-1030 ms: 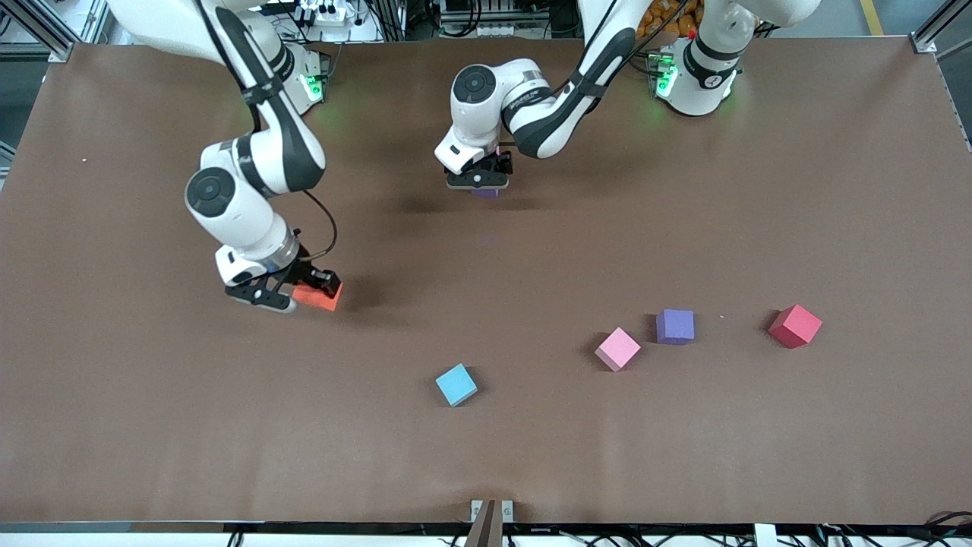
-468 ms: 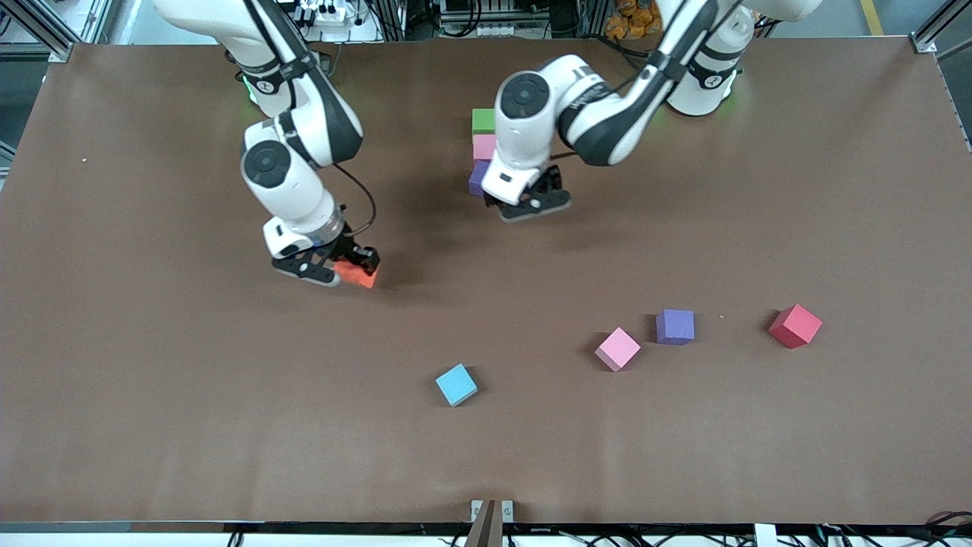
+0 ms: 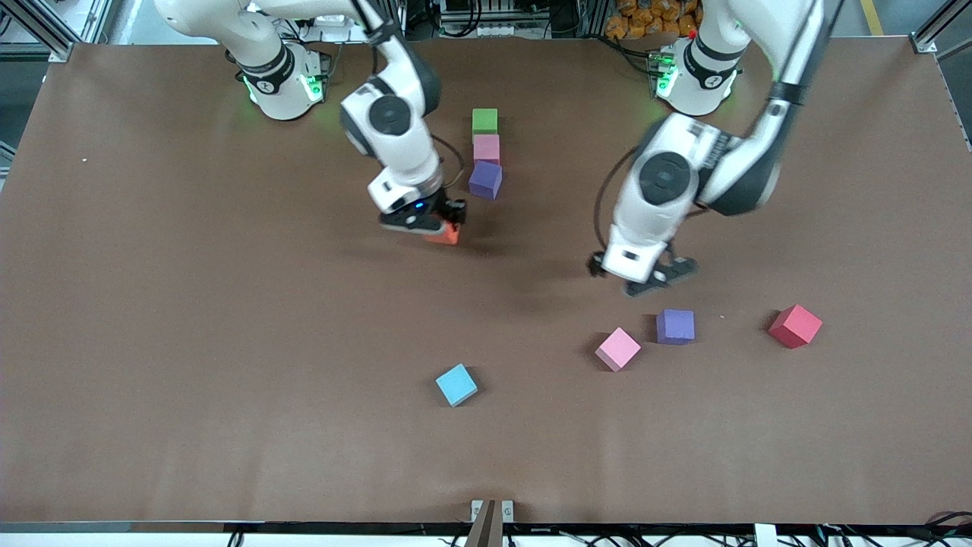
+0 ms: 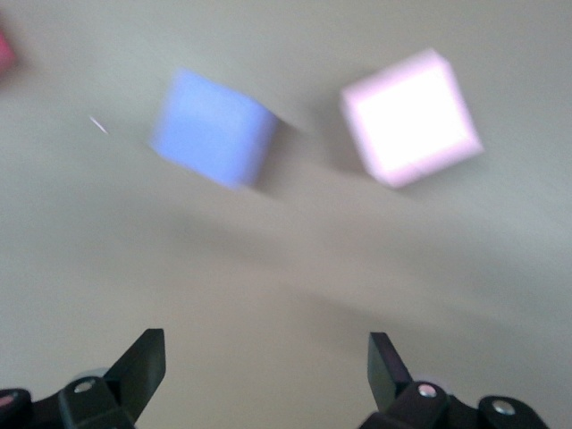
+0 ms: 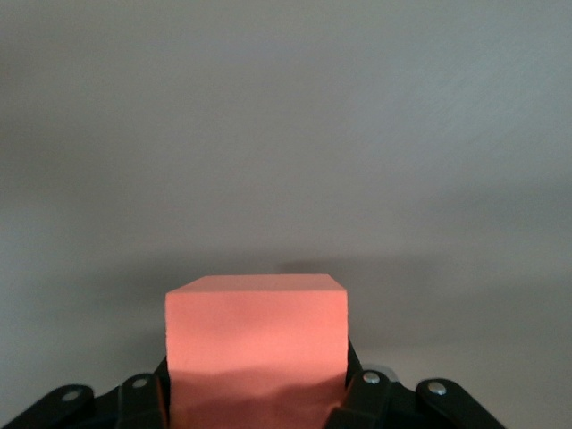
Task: Arrange blocks into number 1
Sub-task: 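Place orange beside purple with the right gripper while the left gripper reaches purple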
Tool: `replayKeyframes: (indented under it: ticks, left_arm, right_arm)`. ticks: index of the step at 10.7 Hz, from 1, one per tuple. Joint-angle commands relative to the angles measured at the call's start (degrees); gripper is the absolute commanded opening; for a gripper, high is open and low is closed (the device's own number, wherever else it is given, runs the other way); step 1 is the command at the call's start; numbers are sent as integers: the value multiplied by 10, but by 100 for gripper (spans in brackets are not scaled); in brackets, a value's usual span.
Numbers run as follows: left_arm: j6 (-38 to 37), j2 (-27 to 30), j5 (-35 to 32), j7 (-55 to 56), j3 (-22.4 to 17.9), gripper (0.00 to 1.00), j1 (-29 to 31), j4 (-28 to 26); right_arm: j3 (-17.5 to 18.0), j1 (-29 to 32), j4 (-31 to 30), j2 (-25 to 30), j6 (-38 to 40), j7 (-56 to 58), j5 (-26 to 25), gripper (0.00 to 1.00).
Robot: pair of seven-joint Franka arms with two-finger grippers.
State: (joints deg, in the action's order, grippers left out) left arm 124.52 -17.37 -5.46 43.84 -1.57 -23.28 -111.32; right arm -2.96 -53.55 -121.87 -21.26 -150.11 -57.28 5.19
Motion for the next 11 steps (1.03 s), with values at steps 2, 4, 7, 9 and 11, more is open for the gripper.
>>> replayKeyframes:
  ticks: [2,4,7,9,11]
  left_arm:
    - [-2,-5,10,-127,-71,100,4,5]
    - [-1,-13,10,-132,-80,100,4,10]
    - [2,-23,28,-146,-80,100,1,15]
    - [14,-35,45,-354,-89,100,0,15]
    - [33,-49,107,-490,-116,100,0,15]
  right_arm:
    - [10,-44,59,-61,1,-92,-59,57]
    - [15,-48,60,-77,-4,-99,-63,57]
    - [22,-58,59,-79,-4,-103,-72,57]
    - [39,-59,59,-78,-3,-102,-75,57]
    - [45,-56,54,-74,2,-102,-84,58]
